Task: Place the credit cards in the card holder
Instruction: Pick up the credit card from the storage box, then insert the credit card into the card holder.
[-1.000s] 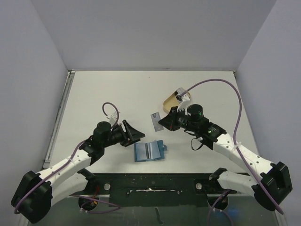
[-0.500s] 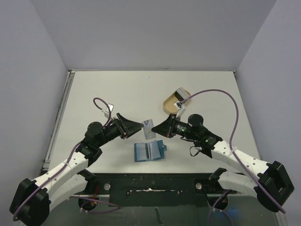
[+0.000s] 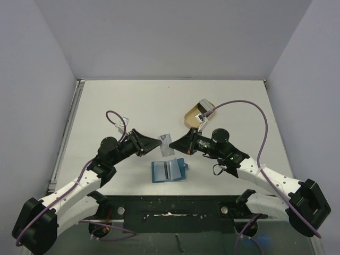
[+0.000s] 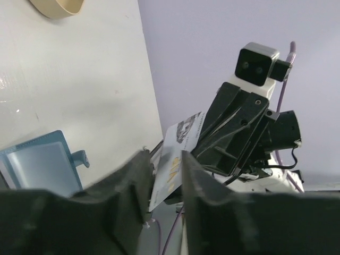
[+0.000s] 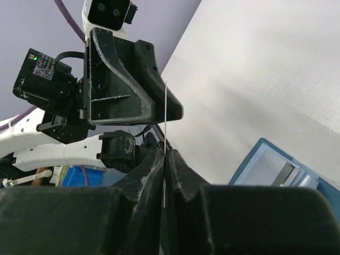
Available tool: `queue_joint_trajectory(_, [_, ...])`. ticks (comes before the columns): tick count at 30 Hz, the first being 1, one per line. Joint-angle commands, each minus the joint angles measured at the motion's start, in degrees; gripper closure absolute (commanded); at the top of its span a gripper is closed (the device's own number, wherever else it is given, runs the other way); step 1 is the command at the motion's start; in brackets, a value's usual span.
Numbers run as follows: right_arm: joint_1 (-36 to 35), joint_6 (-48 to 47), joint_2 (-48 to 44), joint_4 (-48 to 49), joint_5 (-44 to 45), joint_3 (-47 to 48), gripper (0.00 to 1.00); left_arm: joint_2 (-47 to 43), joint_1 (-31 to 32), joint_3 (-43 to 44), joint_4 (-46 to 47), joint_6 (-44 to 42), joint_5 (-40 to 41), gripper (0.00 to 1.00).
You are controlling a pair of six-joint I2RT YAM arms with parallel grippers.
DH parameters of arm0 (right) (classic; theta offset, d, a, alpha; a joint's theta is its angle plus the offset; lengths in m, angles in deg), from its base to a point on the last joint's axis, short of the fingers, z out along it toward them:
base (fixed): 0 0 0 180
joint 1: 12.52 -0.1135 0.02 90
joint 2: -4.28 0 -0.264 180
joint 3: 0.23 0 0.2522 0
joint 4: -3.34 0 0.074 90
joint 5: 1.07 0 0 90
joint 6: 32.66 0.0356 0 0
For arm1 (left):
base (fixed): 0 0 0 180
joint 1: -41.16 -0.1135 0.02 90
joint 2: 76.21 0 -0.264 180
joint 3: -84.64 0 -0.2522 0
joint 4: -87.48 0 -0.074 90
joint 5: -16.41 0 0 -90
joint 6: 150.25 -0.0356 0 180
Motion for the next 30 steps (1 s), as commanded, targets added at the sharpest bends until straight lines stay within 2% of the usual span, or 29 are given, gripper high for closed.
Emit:
queue_joint_trajectory(1, [-0.3,0.2,1.0,3.4,-0.5,-0.4,0.93,0.0,-0.3,0.1,6.2,0.3,0.0,0.8])
queue_joint_trajectory(3, [-0.3,-0.1,1.4,2.0,0.0,-0.4,0.89,0.2,-0.3,-0.8,8.0,0.9,-0.3,0.96])
queue_joint_trajectory(4, [-0.3,-0.3,1.4,1.3,0.4,-0.4,0.86,0.2,-0.3,-1.1,8.2,1.0,-0.2,1.0])
queue_joint_trajectory(10, [-0.3,-2.5,0.7,-4.2,2.3,0.5,0.69,-0.9,-0.4,-3.1,6.0,0.8,1.2,1.0])
queue_joint_trajectory(13, [-0.3,-4.5,-0.5,-10.6,5.6,0.9,0.61,-1.9,-0.6,-3.2,1.1,-0.7,2.8,1.0])
queue_joint_trajectory(21, [-0.4,-9.3,1.1,-21.2,12.5,1.3,0.59,-1.4,-0.8,-4.5,-5.2,-5.6,4.8,1.0])
queue_joint_trajectory(30, [-2.2,-13.3,9.2,-28.1,14.5,7.1,0.6,4.9,-0.8,-7.4,-0.8,-6.2,2.9,1.0])
